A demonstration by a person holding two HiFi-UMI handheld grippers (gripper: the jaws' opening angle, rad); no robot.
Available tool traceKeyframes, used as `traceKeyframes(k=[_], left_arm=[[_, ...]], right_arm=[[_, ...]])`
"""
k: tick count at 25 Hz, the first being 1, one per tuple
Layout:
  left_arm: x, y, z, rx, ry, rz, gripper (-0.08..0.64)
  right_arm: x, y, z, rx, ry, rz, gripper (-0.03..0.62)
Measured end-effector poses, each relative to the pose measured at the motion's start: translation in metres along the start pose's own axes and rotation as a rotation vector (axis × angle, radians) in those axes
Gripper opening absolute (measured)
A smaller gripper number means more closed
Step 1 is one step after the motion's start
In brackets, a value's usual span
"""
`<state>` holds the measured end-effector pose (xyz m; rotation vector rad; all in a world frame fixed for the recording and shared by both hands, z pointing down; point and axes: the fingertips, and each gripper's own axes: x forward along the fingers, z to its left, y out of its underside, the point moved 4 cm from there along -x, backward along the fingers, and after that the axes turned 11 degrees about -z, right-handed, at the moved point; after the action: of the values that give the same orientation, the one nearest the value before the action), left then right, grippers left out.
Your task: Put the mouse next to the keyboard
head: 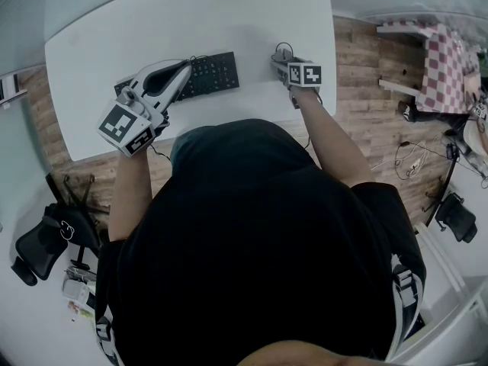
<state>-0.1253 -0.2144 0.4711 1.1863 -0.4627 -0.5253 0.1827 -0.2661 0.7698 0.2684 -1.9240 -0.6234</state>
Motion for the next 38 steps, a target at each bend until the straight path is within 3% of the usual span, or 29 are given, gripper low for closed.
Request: traceKeyframes(k=[14, 30, 32, 36, 38], left_arm=[[0.000, -0.010, -0.013, 0.014, 0.022, -0.010, 0.025], [0.001, -0.020, -0.040, 0.050, 0.053, -0.028, 0.025], [0.000, -0.021, -0.043, 0.054, 0.057, -0.031, 0.025], [0.000, -0.023, -0.050, 0.060, 0.065, -0.037, 0.025], [0.000, -0.022, -0.053, 0.061, 0.071, -0.037, 0.025]], right_arm=[[-0.026, -0.002, -0.003, 0.037, 0.022, -0.042, 0.403], [-0.083, -0.031, 0.002, 0.023, 0.031, -0.214, 0.402], [-0.090, -0.032, 0.005, 0.009, 0.038, -0.222, 0.380], [-0.106, -0.034, 0.007, -0.001, 0.056, -0.258, 0.268], [-0.112, -0.035, 0.008, 0.003, 0.057, -0.275, 0.260]])
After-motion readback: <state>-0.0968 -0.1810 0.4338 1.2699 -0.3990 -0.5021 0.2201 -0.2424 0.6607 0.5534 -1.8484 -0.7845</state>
